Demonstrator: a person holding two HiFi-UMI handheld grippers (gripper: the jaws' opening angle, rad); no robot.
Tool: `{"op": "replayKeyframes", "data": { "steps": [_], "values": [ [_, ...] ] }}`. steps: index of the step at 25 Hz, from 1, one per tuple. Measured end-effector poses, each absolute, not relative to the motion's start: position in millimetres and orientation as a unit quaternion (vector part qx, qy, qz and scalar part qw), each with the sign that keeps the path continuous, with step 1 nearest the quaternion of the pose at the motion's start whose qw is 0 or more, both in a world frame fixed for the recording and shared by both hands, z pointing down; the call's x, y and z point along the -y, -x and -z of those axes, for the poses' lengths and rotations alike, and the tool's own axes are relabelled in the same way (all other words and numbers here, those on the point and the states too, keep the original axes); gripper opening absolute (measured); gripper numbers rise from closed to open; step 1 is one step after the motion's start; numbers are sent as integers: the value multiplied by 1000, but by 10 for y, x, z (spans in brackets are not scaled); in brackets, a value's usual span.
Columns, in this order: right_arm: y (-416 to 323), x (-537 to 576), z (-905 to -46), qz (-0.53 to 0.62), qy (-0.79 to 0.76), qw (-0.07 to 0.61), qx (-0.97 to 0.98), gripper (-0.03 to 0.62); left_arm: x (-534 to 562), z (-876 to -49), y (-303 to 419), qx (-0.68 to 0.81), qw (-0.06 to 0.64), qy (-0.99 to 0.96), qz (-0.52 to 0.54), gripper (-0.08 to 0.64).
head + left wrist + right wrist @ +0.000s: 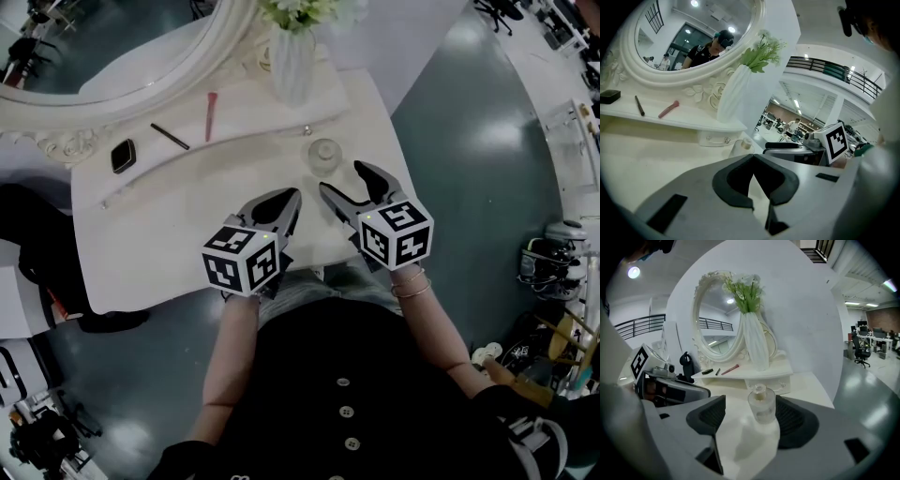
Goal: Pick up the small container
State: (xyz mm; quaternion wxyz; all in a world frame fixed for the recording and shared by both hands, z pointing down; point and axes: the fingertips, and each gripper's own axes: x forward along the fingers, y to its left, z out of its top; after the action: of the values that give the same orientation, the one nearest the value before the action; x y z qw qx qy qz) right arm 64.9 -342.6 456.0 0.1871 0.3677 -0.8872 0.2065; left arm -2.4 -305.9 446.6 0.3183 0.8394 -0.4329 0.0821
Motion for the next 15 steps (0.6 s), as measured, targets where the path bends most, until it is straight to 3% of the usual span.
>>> {"op": "replayKeyframes", "data": {
  "steps": [15],
  "values": [
    [-487, 3651, -4920, -194, -340, 235, 890, 345, 3000, -4725, 36, 435, 354, -824, -80, 12]
  ]
}}
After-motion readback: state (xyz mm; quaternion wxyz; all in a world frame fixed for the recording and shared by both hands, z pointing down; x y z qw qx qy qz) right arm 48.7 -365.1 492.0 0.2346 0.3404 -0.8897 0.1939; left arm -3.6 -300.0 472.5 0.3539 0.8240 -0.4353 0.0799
